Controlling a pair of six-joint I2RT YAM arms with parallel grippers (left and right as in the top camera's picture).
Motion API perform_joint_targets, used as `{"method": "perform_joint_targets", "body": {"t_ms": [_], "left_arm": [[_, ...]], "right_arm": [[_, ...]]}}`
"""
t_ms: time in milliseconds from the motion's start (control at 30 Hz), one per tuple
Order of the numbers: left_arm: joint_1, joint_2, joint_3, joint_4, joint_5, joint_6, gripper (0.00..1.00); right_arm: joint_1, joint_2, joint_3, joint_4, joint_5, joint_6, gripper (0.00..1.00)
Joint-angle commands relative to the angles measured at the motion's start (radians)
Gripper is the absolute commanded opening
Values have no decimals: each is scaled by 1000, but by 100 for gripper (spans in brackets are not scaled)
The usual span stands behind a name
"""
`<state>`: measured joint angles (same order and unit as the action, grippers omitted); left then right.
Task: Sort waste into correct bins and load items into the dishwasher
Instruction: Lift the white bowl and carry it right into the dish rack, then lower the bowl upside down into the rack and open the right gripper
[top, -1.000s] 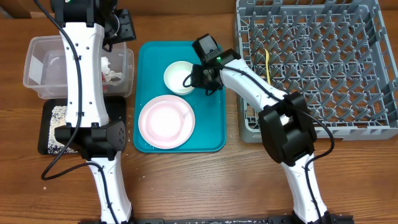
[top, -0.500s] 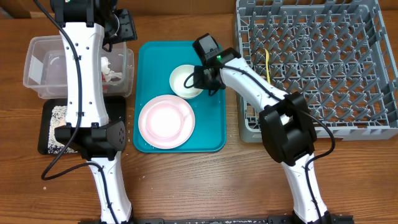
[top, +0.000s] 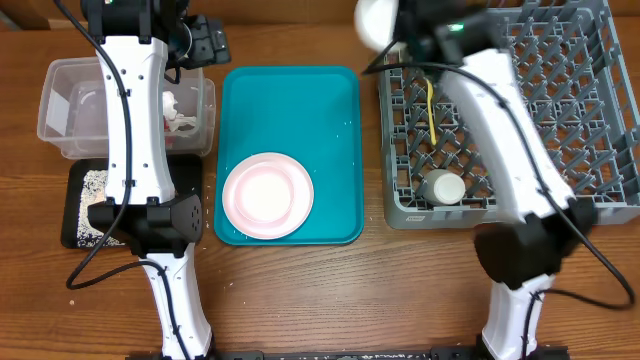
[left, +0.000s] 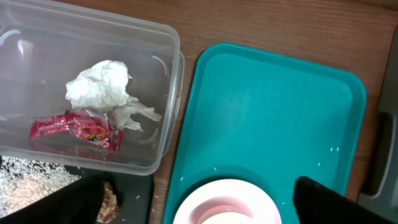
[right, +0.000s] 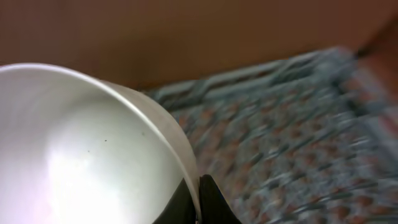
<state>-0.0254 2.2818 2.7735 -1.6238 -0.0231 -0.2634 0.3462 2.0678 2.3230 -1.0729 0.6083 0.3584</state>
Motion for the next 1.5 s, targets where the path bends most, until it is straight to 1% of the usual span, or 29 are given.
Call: {"method": "perform_joint_targets", "body": {"t_ms": [0,167,200,233,300,367,433,500,567,600,767,867,967,1033,1100,1167,1233,1300,1400,1467], "left_arm": [[4,-10,-3,1,-2,-7,100],[4,-10,-3,1,-2,-6,100],[4,-10,-3,1,-2,-6,100],[4,-10,-3,1,-2,-7,100],[4,-10,-3,-1,1,-6,100],[4,-10,-3,-2,10,-6,100],[4,-10,-3,-3,21,-6,100],[4,-10,-3,-2,21,-6,100],[4,-10,-3,-1,21,-6,100],[4,-10,-3,0,21,-6,100],[4,-10,-3,2,20,-6,100],[5,-10,-3,2,20,-6,100],[4,-10,-3,1,20,-6,100],[4,-10,-3,2,20,-6,100],[5,-10,-3,2,20,-6,100],[5,-10,-3,2,20,-6,100],[5,-10,-3,2,20,-6,100],[5,-10,-3,2,20,-6,100],[5,-10,-3,2,20,-6,100],[5,-10,-3,2,20,-6,100]], "right_arm": [[-22,37,-27,53,271,-58,4],[-50,102,-81,257,362,-219,4],[-52,119,-87,299,396,-258,6],[-54,141,-88,347,437,-300,13],[-55,188,-88,461,489,-451,16],[-55,234,-88,570,492,-615,15],[-55,271,-88,649,494,-724,15],[-55,301,-88,705,502,-777,14],[-53,318,-89,720,497,-781,14],[-51,326,-90,720,490,-781,12],[-52,337,-92,721,491,-769,11],[-52,337,-91,725,507,-698,12],[-52,335,-91,724,531,-596,26],[-50,325,-91,723,535,-557,35],[-45,305,-90,723,532,-511,47],[-44,285,-90,709,510,-462,52],[-45,252,-89,646,432,-393,52],[-51,210,-89,526,295,-264,57],[-81,146,-89,346,8,-77,64],[-116,100,-89,257,-228,-5,69]]}}
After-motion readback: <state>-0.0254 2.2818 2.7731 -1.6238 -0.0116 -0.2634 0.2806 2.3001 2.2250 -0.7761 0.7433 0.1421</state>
